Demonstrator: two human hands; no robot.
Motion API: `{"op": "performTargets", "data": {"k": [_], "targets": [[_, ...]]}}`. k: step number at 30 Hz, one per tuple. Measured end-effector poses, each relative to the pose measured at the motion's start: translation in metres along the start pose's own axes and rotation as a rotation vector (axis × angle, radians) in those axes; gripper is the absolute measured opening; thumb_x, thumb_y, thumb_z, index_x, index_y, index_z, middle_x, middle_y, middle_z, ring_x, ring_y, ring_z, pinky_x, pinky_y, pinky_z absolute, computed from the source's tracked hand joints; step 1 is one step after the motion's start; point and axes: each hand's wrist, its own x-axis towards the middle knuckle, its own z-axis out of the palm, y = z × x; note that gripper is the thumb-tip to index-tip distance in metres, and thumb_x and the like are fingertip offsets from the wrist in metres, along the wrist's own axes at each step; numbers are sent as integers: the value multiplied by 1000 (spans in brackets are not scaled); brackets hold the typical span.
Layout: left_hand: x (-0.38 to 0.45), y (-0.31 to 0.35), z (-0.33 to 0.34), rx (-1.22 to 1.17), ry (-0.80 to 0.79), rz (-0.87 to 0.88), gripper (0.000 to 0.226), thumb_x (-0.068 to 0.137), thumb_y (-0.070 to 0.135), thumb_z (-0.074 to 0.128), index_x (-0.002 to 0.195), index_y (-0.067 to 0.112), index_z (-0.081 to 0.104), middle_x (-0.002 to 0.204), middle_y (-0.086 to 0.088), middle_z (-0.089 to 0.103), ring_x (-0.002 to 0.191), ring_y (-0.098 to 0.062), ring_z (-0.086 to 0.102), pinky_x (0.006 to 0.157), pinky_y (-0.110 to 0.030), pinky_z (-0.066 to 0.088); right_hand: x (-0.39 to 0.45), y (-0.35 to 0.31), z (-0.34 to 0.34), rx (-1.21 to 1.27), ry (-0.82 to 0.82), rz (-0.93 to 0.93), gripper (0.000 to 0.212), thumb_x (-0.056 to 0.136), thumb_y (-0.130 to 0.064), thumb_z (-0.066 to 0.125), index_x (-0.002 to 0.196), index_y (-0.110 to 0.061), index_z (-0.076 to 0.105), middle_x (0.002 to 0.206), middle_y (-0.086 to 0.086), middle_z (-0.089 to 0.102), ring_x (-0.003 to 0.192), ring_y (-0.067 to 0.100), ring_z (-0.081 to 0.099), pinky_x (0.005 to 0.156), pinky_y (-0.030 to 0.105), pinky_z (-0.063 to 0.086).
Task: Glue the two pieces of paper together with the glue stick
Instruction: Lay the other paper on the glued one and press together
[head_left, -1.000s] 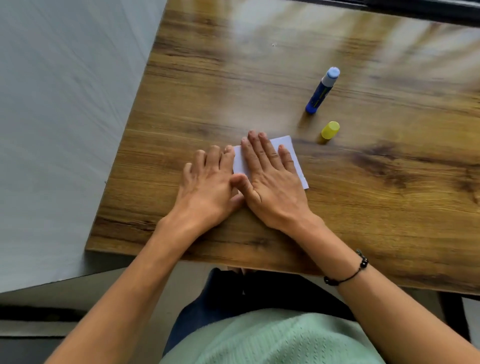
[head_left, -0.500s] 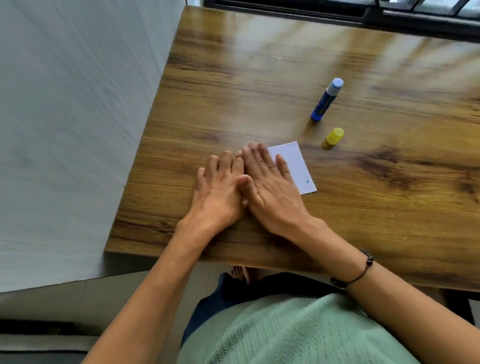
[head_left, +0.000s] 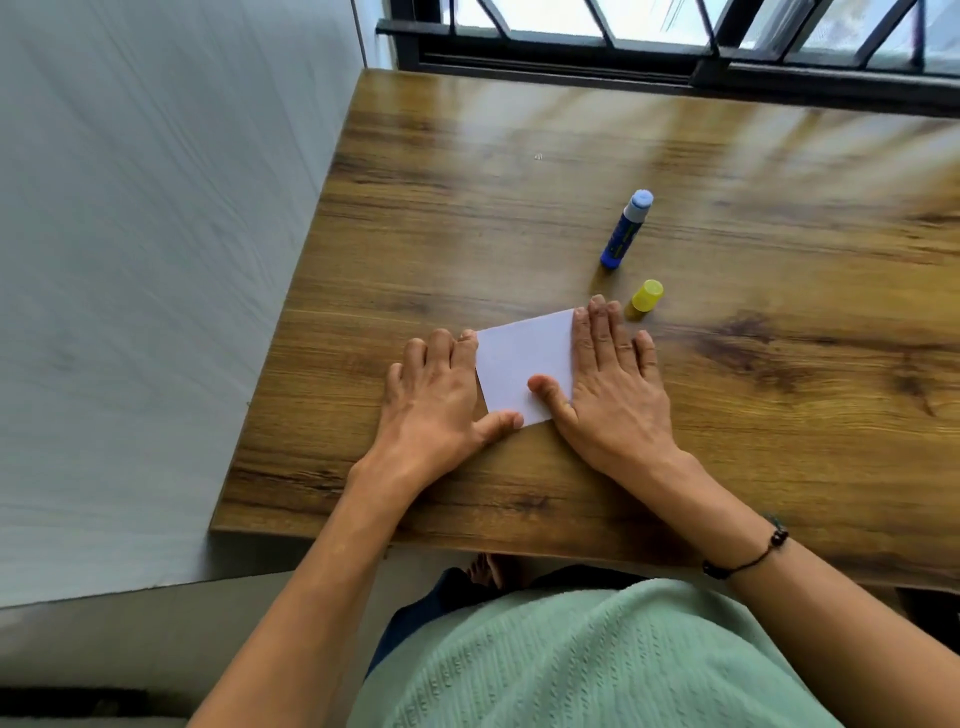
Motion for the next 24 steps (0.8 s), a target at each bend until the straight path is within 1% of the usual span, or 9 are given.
{"op": "performTargets", "data": {"k": [2, 5, 7, 10, 14, 17, 21, 23, 24], "targets": [[0, 1, -2, 12, 2, 6, 89, 73, 61, 53, 140, 16, 16, 135, -8, 29, 120, -28, 27, 97, -42, 29, -5, -11, -1, 50, 34, -107, 75, 90, -59, 11, 142, -12, -14, 154, 4, -17, 138, 13, -22, 111, 32, -17], [0, 1, -4, 18, -3, 29, 75, 79, 38, 56, 139, 15, 18, 132, -10, 30, 118, -29, 28, 96, -41, 29, -11, -35, -3, 154, -10, -358, 74, 84, -57, 0, 145, -16, -5, 154, -2, -10, 138, 7, -17, 111, 26, -17], [0, -1, -5, 20, -9, 34, 71, 78, 31, 56, 138, 16, 20, 131, -10, 30, 117, -29, 28, 96, -41, 29, -7, -40, -3, 158, -54, -408, 74, 83, -59, -2, 146, -20, -6, 157, -4, -6, 138, 3, -17, 112, 30, -14], [0, -2, -3, 25, -3, 33, 79, 79, 46, 54, 141, 16, 16, 133, -9, 29, 118, -28, 28, 96, -41, 29, 5, -27, -1, 47, -44, -367, 67, 86, -62, 2, 141, -26, -15, 156, -8, -11, 140, 7, -18, 115, 40, -12], [-1, -4, 1, 16, 10, 23, 84, 76, 60, 49, 141, 18, 17, 130, -5, 31, 115, -25, 28, 94, -39, 29, 11, -7, 4, -9, 23, -207, 71, 85, -60, 1, 144, -22, -11, 157, -6, -7, 140, 7, -15, 112, 37, -13], [-2, -3, 5, -15, 75, -15, 60, 88, 39, 45, 139, 17, 23, 130, -8, 35, 115, -27, 30, 92, -40, 30, 8, 2, 7, 3, 35, -125, 72, 85, -59, 2, 145, -20, -9, 157, -4, -7, 137, 5, -17, 113, 38, -12], [-11, 15, 8, -68, 338, -124, 46, 84, 8, 41, 130, 6, 40, 120, -18, 48, 106, -34, 41, 86, -42, 37, 9, 2, 7, 18, 35, -122, 74, 85, -59, 3, 146, -19, -8, 157, -2, -8, 142, 9, -13, 114, 40, -10], [-15, 28, 14, -84, 404, 17, 52, 78, 3, 36, 130, 1, 41, 125, -23, 50, 116, -39, 45, 98, -45, 37, 9, 3, 7, 22, 30, -127, 71, 88, -55, 8, 146, -18, -7, 158, -1, -8, 142, 10, -12, 114, 39, -10], [-17, 34, 18, -78, 369, 108, 55, 78, 2, 37, 133, 0, 38, 133, -24, 47, 126, -38, 41, 107, -44, 30, 9, 4, 6, 21, 28, -132, 69, 90, -52, 12, 146, -17, -7, 158, 1, -8, 143, 10, -12, 114, 39, -10]]}}
